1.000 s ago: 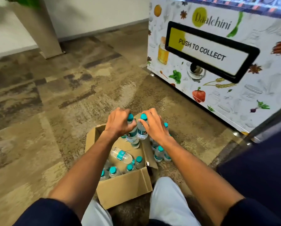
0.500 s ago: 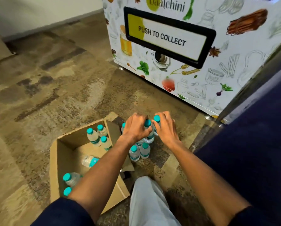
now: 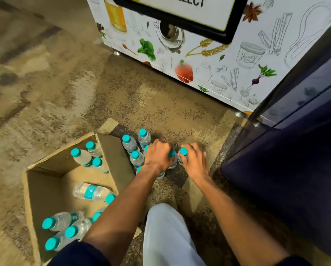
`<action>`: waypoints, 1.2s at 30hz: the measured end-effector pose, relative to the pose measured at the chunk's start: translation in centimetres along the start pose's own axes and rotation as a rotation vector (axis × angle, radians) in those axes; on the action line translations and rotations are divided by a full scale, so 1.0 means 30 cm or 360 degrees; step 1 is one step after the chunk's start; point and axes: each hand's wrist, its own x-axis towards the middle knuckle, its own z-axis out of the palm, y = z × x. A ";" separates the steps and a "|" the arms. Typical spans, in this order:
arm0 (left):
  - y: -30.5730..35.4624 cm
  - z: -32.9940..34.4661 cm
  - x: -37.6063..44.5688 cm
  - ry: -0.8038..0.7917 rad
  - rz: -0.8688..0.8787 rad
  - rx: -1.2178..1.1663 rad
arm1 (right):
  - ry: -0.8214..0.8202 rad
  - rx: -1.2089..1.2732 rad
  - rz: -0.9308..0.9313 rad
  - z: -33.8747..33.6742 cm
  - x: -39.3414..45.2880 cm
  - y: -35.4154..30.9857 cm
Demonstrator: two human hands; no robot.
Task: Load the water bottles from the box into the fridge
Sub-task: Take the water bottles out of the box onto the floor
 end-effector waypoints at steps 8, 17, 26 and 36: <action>0.031 0.005 -0.001 -0.0105 -0.0038 0.0112 | 0.0024 -0.0116 0.0051 0.003 0.024 0.002; -0.131 -0.125 -0.071 0.0098 -0.0111 -0.0194 | 0.0149 -0.0105 -0.0091 -0.013 0.035 -0.170; -0.524 -0.200 -0.301 0.0225 -0.0448 -0.0252 | 0.0094 0.0160 -0.0653 0.121 -0.064 -0.578; -0.854 -0.131 -0.636 -0.0074 -0.0746 -0.0178 | -0.0938 -0.0157 -0.0791 0.364 -0.178 -0.868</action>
